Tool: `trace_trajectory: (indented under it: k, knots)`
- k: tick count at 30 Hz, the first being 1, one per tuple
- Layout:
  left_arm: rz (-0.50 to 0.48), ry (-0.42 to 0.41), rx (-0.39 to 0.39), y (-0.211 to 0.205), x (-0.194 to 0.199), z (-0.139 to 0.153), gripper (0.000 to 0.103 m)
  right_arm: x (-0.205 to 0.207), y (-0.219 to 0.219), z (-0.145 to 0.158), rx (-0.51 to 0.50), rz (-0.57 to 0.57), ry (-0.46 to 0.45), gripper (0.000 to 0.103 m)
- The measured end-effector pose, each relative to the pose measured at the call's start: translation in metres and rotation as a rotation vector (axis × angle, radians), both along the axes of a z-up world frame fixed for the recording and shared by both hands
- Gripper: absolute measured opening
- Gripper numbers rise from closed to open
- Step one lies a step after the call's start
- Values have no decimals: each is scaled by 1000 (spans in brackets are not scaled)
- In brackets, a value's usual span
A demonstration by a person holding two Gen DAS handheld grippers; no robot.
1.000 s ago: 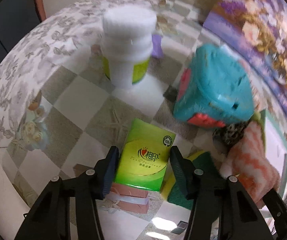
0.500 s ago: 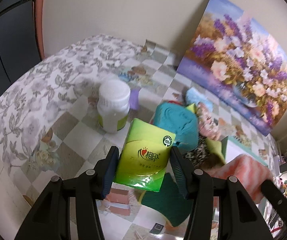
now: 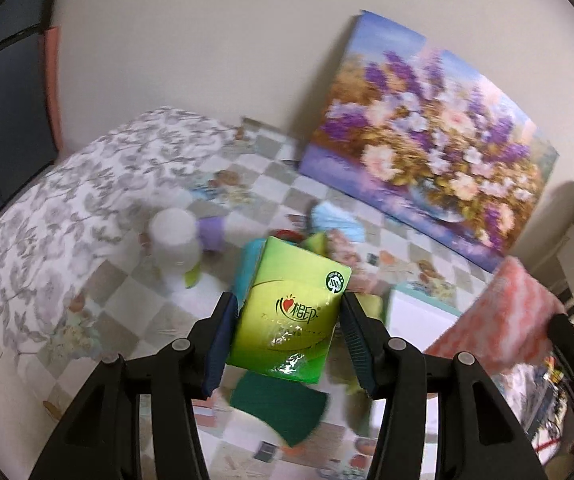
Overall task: Organize soft objects
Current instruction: 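Carry the towel into the tray with the right tool while the left tool carries the tissue pack there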
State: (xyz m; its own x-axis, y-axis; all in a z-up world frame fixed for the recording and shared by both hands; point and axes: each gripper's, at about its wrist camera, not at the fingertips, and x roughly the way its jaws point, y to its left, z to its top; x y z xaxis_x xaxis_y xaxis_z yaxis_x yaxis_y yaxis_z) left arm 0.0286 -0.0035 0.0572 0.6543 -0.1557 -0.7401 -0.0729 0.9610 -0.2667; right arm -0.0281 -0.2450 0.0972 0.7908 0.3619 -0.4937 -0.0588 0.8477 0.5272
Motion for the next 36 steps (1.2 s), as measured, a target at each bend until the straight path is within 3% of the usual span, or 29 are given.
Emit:
trace_trajectory:
  k: [2, 9, 20, 29, 36]
  knots:
    - [-36, 3, -11, -13, 3, 5, 54, -1, -12, 1, 18, -23, -1, 5]
    - [-162, -37, 34, -74, 9, 18, 54, -10, -46, 9, -104, -183, 4, 5]
    - [-349, 19, 100, -163, 21, -16, 54, -16, -108, -6, -159, -395, 97, 5]
    - [-435, 111, 173, -207, 34, -76, 55, 10, -147, -74, -112, -475, 322, 6]
    - [-466, 169, 220, -229, 46, -106, 55, 19, -161, -122, -83, -503, 481, 6]
